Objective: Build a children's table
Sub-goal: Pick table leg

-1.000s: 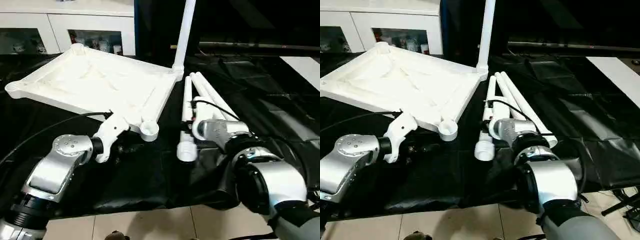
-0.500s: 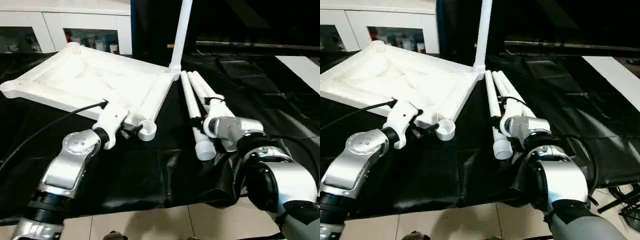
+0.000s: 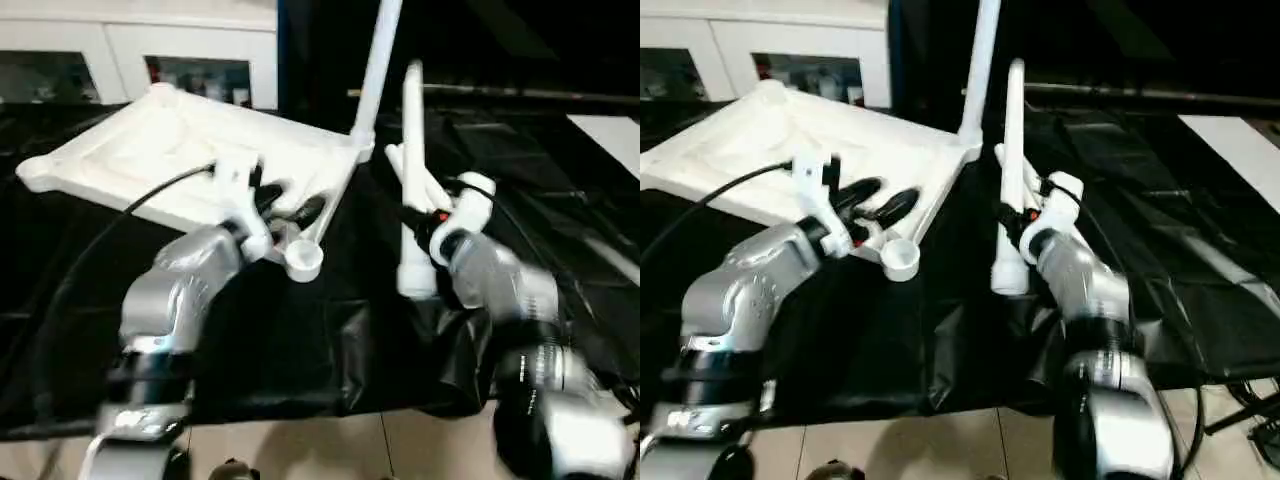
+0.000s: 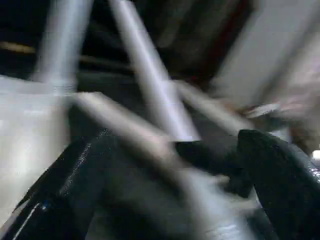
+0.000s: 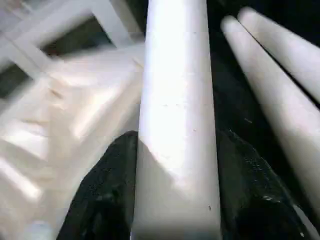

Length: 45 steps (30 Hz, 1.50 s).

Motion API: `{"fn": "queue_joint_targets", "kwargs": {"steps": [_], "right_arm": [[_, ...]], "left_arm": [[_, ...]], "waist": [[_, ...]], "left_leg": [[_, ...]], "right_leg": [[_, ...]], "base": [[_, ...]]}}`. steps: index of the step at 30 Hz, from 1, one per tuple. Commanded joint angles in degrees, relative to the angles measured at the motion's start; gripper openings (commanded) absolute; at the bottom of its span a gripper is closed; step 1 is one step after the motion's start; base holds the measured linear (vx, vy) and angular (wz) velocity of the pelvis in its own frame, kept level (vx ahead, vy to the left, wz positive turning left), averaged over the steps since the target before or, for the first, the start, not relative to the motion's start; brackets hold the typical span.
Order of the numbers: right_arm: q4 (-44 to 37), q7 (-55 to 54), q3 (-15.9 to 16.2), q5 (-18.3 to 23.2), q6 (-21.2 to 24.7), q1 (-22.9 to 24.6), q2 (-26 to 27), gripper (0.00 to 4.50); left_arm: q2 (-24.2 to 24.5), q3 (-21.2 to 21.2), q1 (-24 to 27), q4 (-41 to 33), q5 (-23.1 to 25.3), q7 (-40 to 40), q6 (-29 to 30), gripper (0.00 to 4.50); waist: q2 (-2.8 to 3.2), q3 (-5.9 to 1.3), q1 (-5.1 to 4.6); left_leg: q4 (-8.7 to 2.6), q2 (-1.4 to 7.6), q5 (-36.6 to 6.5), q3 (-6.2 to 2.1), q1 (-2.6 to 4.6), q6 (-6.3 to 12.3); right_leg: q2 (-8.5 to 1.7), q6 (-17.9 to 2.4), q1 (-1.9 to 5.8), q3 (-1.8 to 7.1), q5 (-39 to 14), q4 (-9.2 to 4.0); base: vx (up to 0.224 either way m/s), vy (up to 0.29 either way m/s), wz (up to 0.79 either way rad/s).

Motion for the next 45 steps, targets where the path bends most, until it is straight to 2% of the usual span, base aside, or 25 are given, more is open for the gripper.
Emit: {"fn": "queue_joint_targets", "kwargs": {"steps": [1, 3, 4, 7, 8, 9, 10, 11, 12, 13, 14, 16, 17, 19, 22, 25, 27, 29, 31, 36, 40, 43, 44, 45], "right_arm": [[-6.9, 4.7, 0.7, 3.0, -2.4, 2.1, 0.4, 1.82], [-11.0, 7.9, 1.7, 4.9, -2.2, 4.7, 0.5, 1.82], [-11.5, 8.4, 2.0, 5.0, -2.3, 5.1, 0.5, 1.82], [-13.9, 10.9, 3.6, 5.6, -2.4, 6.4, 0.3, 1.82], [-17.9, 15.6, 8.4, 6.0, -1.9, 8.0, -0.2, 1.82], [-17.9, 15.6, 8.4, 6.0, -1.9, 8.0, -0.2, 1.82], [-18.6, 16.6, 9.6, 5.8, -2.0, 8.2, -0.3, 1.82], [-19.8, 18.3, 12.6, 4.8, -2.4, 8.6, -0.4, 1.82], [-20.0, 18.9, 14.2, 4.0, -2.7, 8.5, -0.3, 1.82], [-20.0, 18.9, 14.2, 4.0, -2.7, 8.5, -0.3, 1.82], [-20.6, 19.9, 15.5, 3.6, -2.9, 8.5, -0.1, 1.82], [-20.6, 19.9, 15.5, 3.6, -2.9, 8.5, -0.1, 1.82], [-20.7, 21.2, 17.2, 2.7, -3.7, 8.2, 0.6, 1.82], [-20.4, 21.4, 17.7, 2.3, -4.0, 7.9, 0.9, 1.82], [-18.9, 21.4, 18.8, 1.4, -5.0, 7.0, 1.2, 1.82], [-17.8, 21.5, 19.4, 1.3, -5.7, 6.4, 0.6, 1.82], [-16.9, 21.6, 19.8, 1.1, -6.4, 5.9, 0.2, 1.82], [-16.1, 21.5, 19.8, 0.5, -7.0, 5.5, 0.0, 1.82], [-15.5, 21.3, 19.9, -0.1, -7.4, 5.2, -0.1, 1.82], [-14.2, 20.8, 19.7, -1.3, -8.5, 4.2, 0.1, 1.82], [-12.4, 20.1, 20.0, -2.3, -10.2, 3.4, -0.5, 1.82], [-11.3, 20.0, 20.1, -2.6, -11.1, 2.9, -0.5, 1.82], [-11.0, 19.9, 20.2, -2.8, -11.3, 2.7, -0.4, 1.82], [-11.0, 19.9, 20.2, -2.8, -11.3, 2.7, -0.4, 1.82]], "left_arm": [[-0.3, 0.6, -2.0, -0.8, -4.0, -2.4, 3.4, 4.5], [-0.4, 0.3, -3.4, -0.1, -4.2, -3.4, 5.0, 4.5], [-0.4, 0.2, -3.6, 0.0, -4.1, -3.4, 5.2, 4.5], [-0.5, 0.0, -4.3, 0.9, -3.5, -3.2, 5.8, 4.5], [-1.3, 0.9, -6.1, 3.5, -2.9, -1.5, 5.6, 4.5], [-1.3, 0.9, -6.1, 3.5, -2.9, -1.5, 5.6, 4.5], [-1.5, 1.2, -6.6, 4.2, -2.9, -1.0, 5.5, 4.5], [-1.8, 1.6, -7.7, 5.8, -3.1, -0.4, 4.8, 4.5], [-1.9, 1.7, -8.4, 6.9, -3.2, -0.1, 4.3, 4.5], [-1.9, 1.7, -8.4, 6.9, -3.2, -0.1, 4.3, 4.5], [-2.0, 1.6, -9.1, 8.2, -3.1, 0.6, 3.7, 4.5], [-2.0, 1.6, -9.1, 8.2, -3.1, 0.6, 3.7, 4.5], [-2.6, 2.3, -10.6, 12.0, -1.3, 4.5, 1.9, 4.5], [-2.9, 3.3, -11.2, 13.0, -1.2, 6.0, 1.6, 4.5], [-3.6, 5.9, -11.8, 12.2, -3.6, 6.8, 2.8, 4.5], [-3.5, 6.1, -12.0, 11.8, -4.0, 6.7, 3.3, 4.09], [-3.5, 6.1, -12.1, 11.9, -3.9, 7.1, 3.2, 4.09], [-3.7, 6.2, -12.2, 12.0, -3.8, 7.9, 2.9, 3.76], [-3.7, 6.1, -12.3, 12.2, -3.9, 8.1, 2.7, 3.7], [-4.3, 6.9, -13.1, 13.2, -3.9, 9.6, 1.6, 3.27], [-4.6, 7.5, -13.8, 14.4, -3.1, 10.9, 0.3, 2.99], [-4.3, 7.3, -13.8, 14.5, -2.8, 11.1, -0.1, 2.8], [-4.2, 7.3, -13.8, 14.5, -2.7, 11.0, -0.2, 2.73], [-4.2, 7.3, -13.8, 14.5, -2.7, 11.0, -0.2, 2.63]], "waist": [[0.68, -4.45, 0.09], [0.19, -4.3, -0.05], [0.48, -4.06, -0.21], [0.58, -4.05, -0.44], [1.07, -4.0, -0.51], [0.9, -4.01, -0.46], [0.71, -4.08, -0.61], [1.0, -4.14, -0.54], [0.78, -4.17, -0.48], [0.76, -4.09, -0.61], [0.86, -4.12, -0.54], [0.89, -4.23, -0.36], [0.21, -4.27, -0.09], [0.51, -4.28, 0.12], [0.4, -4.35, 0.47], [0.24, -4.22, 0.5], [0.13, -4.2, 0.59], [0.13, -4.16, 0.6], [-0.04, -4.12, 0.56], [0.01, -4.09, 0.48], [-0.14, -4.11, 0.61], [-0.1, -4.2, 0.55], [0.17, -4.21, 0.52], [0.05, -4.25, 0.49]], "left_leg": [[-3.9, 0.72, -14.2, -0.56, 1.13, -0.94], [-4.04, 0.71, -14.9, -0.57, 1.11, -0.68], [-4.17, 0.79, -16.4, -0.73, 1.2, -0.96], [-4.28, 0.83, -16.5, -0.78, 1.29, -1.36], [-4.33, 0.8, -16.8, -0.82, 1.27, -1.47], [-4.24, 0.72, -17.0, -0.75, 1.35, -1.36], [-4.41, 0.81, -16.7, -0.96, 1.09, -1.37], [-4.33, 0.75, -16.4, -0.93, 1.09, -1.38], [-4.31, 0.88, -16.4, -0.98, 1.25, -1.45], [-4.41, 0.84, -16.3, -1.06, 1.05, -1.41], [-4.36, 0.97, -16.3, -1.02, 1.18, -1.41], [-4.35, 0.99, -15.0, -1.04, 1.06, -1.37], [-4.22, 0.87, -14.0, -0.97, 0.9, -0.92], [-4.29, 1.01, -13.6, -1.01, 0.98, -0.9], [-4.17, 0.99, -12.8, -0.94, 0.99, -0.84], [-4.2, 1.04, -13.5, -0.85, 1.12, -0.69], [-4.25, 1.05, -13.5, -0.89, 1.05, -0.7], [-4.29, 1.05, -13.6, -0.92, 1.0, -0.79], [-4.29, 1.04, -13.7, -0.88, 0.97, -0.72], [-4.28, 1.05, -13.7, -0.91, 0.97, -0.83], [-4.24, 1.02, -12.9, -0.91, 0.87, -0.58], [-4.17, 0.99, -12.7, -0.88, 0.89, -0.46], [-4.15, 0.99, -12.6, -0.9, 0.9, -0.47], [-4.1, 1.0, -12.2, -0.86, 0.9, -0.39]], "right_leg": [[-2.19, -9.3, 3.05, 1.9, -11.3, -4.31], [-2.17, -8.9, 3.14, 1.81, -13.4, -4.58], [-2.31, -7.6, 2.92, 1.85, -17.5, -5.01], [-2.3, -6.9, 2.84, 1.84, -19.1, -5.32], [-2.16, -6.4, 2.83, 1.86, -19.0, -5.51], [-2.06, -6.0, 2.8, 1.82, -19.0, -5.71], [-2.27, -6.2, 3.07, 1.85, -18.5, -5.43], [-2.18, -6.1, 2.98, 1.8, -18.4, -5.61], [-2.3, -6.2, 2.92, 1.83, -18.0, -5.51], [-2.33, -6.4, 3.03, 1.81, -18.0, -5.47], [-2.42, -7.1, 2.87, 1.9, -17.3, -5.44], [-2.44, -7.7, 3.11, 1.94, -15.2, -5.1], [-2.36, -7.8, 3.16, 1.91, -14.2, -4.88], [-2.54, -7.9, 3.18, 1.96, -13.6, -4.83], [-2.66, -8.9, 3.27, 1.92, -11.9, -4.58], [-2.71, -8.9, 3.12, 1.96, -13.0, -4.78], [-2.76, -8.8, 3.21, 1.95, -13.4, -4.79], [-2.74, -8.4, 3.22, 1.96, -13.9, -4.77], [-2.79, -8.2, 3.19, 1.97, -14.5, -4.89], [-2.8, -7.8, 3.12, 1.97, -15.3, -4.98], [-2.83, -7.8, 3.2, 1.97, -14.5, -4.88], [-2.76, -8.0, 3.21, 1.94, -13.9, -4.75], [-2.77, -8.2, 3.21, 1.97, -13.5, -4.72], [-2.72, -8.5, 3.23, 1.96, -12.6, -4.67]], "base": [[0.0, 0.0, 0.0], [0.0, 0.0, 0.0], [0.0, 0.0, 0.0], [0.0, 0.0, 0.0], [0.0, 0.0, 0.0], [0.0, 0.0, 0.0], [0.0, 0.0, 0.0], [0.0, 0.0, 0.0], [0.0, 0.0, 0.0], [0.0, 0.0, 0.0], [0.0, 0.0, 0.0], [0.0, 0.0, 0.0], [0.0, 0.0, 0.0], [0.0, 0.0, 0.0], [0.0, 0.0, 0.0], [0.0, 0.0, 0.0], [0.0, 0.0, 0.0], [0.0, 0.0, 0.0], [0.0, 0.0, 0.0], [0.0, 0.0, 0.0], [0.0, 0.0, 0.0], [0.0, 0.0, 0.0], [0.0, 0.0, 0.0], [0.0, 0.0, 0.0]]}}
